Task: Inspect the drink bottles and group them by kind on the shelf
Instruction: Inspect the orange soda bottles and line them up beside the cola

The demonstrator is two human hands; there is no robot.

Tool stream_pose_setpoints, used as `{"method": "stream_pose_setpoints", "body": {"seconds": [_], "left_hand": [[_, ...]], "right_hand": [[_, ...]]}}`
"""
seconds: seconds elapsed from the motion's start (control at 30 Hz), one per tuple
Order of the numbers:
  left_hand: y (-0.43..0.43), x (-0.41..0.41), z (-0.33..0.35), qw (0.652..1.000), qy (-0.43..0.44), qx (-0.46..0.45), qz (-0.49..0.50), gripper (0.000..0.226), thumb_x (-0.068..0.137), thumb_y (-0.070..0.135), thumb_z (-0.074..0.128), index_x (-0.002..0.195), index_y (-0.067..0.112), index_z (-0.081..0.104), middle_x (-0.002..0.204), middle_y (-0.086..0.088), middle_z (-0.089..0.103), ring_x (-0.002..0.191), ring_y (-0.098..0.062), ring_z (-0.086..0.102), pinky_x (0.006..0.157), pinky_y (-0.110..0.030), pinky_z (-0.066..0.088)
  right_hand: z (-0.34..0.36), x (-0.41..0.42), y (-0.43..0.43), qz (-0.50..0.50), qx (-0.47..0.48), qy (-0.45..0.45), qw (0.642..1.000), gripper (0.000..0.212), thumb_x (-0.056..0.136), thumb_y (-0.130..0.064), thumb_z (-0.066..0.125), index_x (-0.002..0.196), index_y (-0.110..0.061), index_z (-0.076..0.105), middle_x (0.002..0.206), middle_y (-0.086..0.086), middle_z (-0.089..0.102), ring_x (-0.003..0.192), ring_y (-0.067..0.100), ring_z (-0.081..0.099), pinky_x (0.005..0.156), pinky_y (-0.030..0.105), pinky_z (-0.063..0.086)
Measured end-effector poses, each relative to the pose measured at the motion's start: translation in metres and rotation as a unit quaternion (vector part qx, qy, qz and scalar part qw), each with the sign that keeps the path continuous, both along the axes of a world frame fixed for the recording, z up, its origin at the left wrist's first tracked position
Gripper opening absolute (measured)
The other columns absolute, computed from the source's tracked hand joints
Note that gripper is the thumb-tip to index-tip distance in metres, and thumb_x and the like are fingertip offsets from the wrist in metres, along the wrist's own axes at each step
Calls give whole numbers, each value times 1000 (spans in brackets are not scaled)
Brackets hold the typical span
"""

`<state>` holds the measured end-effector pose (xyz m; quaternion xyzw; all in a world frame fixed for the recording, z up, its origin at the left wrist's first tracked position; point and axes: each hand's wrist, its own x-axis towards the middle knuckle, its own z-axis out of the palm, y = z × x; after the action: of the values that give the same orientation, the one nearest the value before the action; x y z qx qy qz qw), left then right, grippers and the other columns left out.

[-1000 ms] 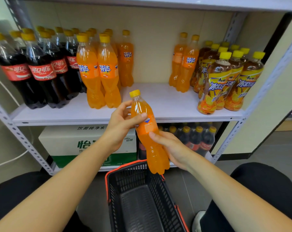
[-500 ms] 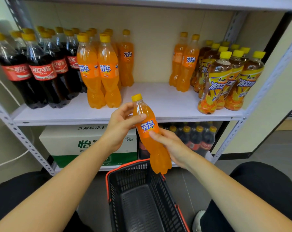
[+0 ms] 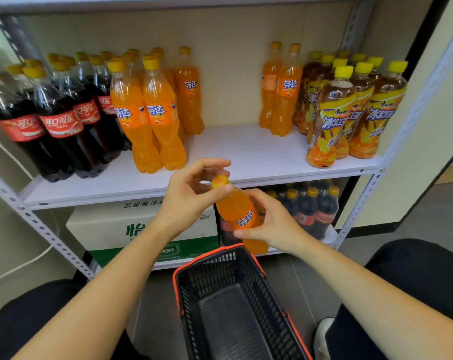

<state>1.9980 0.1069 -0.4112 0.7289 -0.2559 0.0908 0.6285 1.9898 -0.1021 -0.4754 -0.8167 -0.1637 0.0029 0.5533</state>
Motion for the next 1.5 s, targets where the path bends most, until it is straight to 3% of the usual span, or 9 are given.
{"method": "stream_pose_setpoints", "body": {"seconds": [0.17, 0.33, 0.4, 0.47, 0.63, 0.77, 1.0, 1.3, 1.5], "left_hand": [[9, -10, 8, 988, -76, 131, -24, 27, 78, 1, 85, 103, 8, 77, 101, -5, 72, 94, -18, 70, 78, -29, 60], [10, -15, 9, 973, -133, 189, -26, 18, 77, 3, 87, 93, 6, 81, 95, -8, 71, 85, -20, 70, 72, -37, 60], [9, -17, 8, 971, -139, 192, -4, 12, 78, 7, 87, 88, 9, 81, 91, -6, 70, 82, -19, 69, 66, -37, 58], [7, -17, 7, 978, -117, 174, 12, 8, 80, 9, 86, 86, 10, 81, 87, -4, 69, 79, -19, 69, 62, -34, 56], [2, -16, 8, 997, 69, 21, -15, 13, 79, 22, 79, 85, 11, 78, 79, -2, 72, 71, -13, 68, 56, -25, 57], [7, -12, 6, 989, 128, -37, -64, 17, 87, 21, 69, 99, 14, 79, 104, -7, 78, 92, -14, 71, 67, -22, 56], [6, -9, 1, 991, 66, -80, -84, 27, 90, 19, 69, 117, 19, 76, 128, -4, 72, 122, -25, 66, 85, -31, 59], [-2, -15, 1, 990, -69, -55, 106, 24, 82, 6, 81, 96, 25, 77, 90, 16, 78, 81, -7, 74, 70, -16, 56], [-2, -8, -8, 978, -49, -63, 194, 9, 87, 15, 80, 94, 20, 79, 84, 2, 78, 80, -18, 74, 74, -35, 61]], "right_hand": [[-6, -1, -10, -9, -53, -33, 998, 78, 69, -17, 94, 134, -30, 52, 125, -8, 63, 114, 8, 63, 98, 36, 55], [-2, -1, -17, -7, -101, -80, 992, 77, 68, -22, 94, 128, -45, 52, 120, -27, 60, 115, -3, 58, 92, 16, 48], [1, -1, -18, -8, -110, -91, 990, 77, 69, -26, 93, 127, -50, 50, 122, -32, 58, 116, -4, 58, 93, 18, 49], [1, -1, -18, -4, -108, -93, 990, 77, 70, -27, 93, 128, -52, 49, 123, -31, 58, 117, -1, 58, 94, 23, 50], [-1, -4, -16, 4, -94, -71, 993, 77, 71, -28, 92, 132, -49, 50, 123, -22, 62, 116, 0, 60, 96, 26, 51], [2, -5, -16, 3, -54, -49, 997, 77, 72, -19, 93, 135, -37, 51, 128, -13, 64, 118, 3, 61, 99, 27, 52], [12, -8, -14, 27, 13, 1, 1000, 74, 77, -14, 89, 141, -28, 54, 126, -9, 69, 114, 8, 66, 97, 30, 56], [14, -9, -12, 55, 24, 31, 998, 70, 79, -22, 88, 140, -31, 54, 126, -9, 70, 114, 10, 68, 98, 36, 57], [15, -7, -11, 38, 66, 41, 996, 62, 79, -17, 87, 134, -27, 60, 119, -6, 74, 108, 12, 71, 88, 25, 58]]}}
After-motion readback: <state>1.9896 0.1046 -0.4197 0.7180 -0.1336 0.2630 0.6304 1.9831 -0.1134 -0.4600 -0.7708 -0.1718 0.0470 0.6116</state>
